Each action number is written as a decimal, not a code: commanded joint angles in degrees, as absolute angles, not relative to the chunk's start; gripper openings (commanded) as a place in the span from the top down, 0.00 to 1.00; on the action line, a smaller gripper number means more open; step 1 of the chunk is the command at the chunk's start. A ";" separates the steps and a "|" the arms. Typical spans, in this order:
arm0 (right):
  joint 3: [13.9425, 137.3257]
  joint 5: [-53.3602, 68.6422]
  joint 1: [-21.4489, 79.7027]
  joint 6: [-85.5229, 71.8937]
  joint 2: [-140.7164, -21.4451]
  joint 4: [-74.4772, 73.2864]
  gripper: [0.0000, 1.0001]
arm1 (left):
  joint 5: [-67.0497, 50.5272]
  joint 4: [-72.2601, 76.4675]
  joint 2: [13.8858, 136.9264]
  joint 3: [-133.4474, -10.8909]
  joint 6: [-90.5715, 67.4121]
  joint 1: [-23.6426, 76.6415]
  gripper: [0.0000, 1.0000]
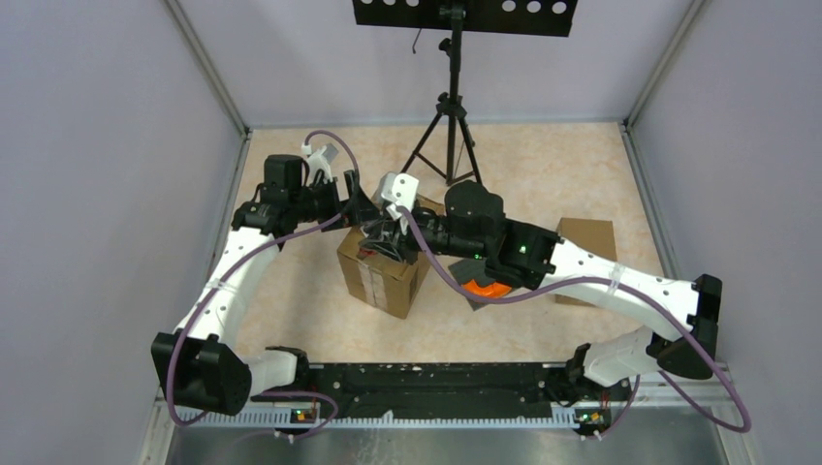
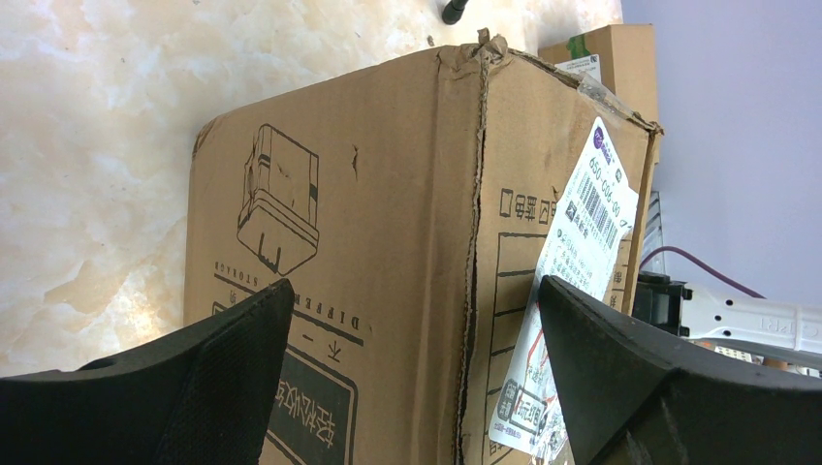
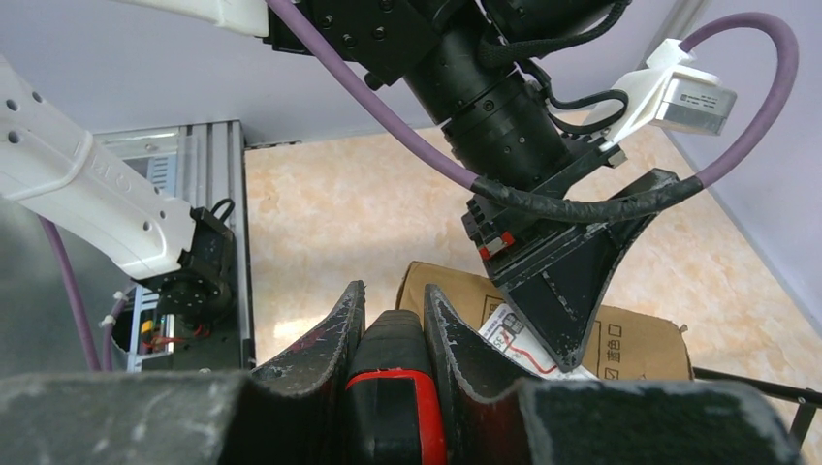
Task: Unpack the express box
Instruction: Cut the express box at the center of the board.
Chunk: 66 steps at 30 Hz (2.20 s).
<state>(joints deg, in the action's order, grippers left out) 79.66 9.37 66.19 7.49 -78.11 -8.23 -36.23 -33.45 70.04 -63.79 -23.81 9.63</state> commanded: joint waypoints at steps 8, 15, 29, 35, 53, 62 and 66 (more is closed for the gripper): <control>82.75 7.83 68.02 8.64 -77.34 -6.60 1.00 | -36.36 -34.19 69.61 -64.46 -22.32 9.49 0.03; 82.72 6.68 68.03 9.32 -78.06 -6.91 1.00 | -36.34 -34.19 69.52 -64.49 -22.32 9.49 0.03; 81.93 4.29 68.02 9.79 -78.39 -9.10 1.00 | -36.11 -34.01 69.78 -64.26 -22.20 9.49 0.03; 80.94 3.68 68.02 9.01 -79.00 -10.49 1.00 | -35.07 -33.93 70.39 -63.82 -21.94 9.40 0.03; 76.04 -1.92 67.98 1.15 -79.80 -13.43 1.00 | -33.20 -33.23 72.05 -63.19 -22.06 9.35 0.03; 79.25 -4.11 67.94 3.13 -79.13 -15.78 1.00 | -31.44 -34.72 73.52 -63.45 -18.75 8.29 0.04; 82.28 -4.52 68.01 4.87 -78.73 -17.26 1.00 | -31.12 -35.87 74.36 -63.91 -16.26 7.41 0.04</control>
<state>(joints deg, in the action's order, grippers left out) 78.15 -0.71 67.77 1.56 -79.26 -12.08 -36.27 -32.45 72.20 -63.88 -22.41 8.80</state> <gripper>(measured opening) 0.205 0.967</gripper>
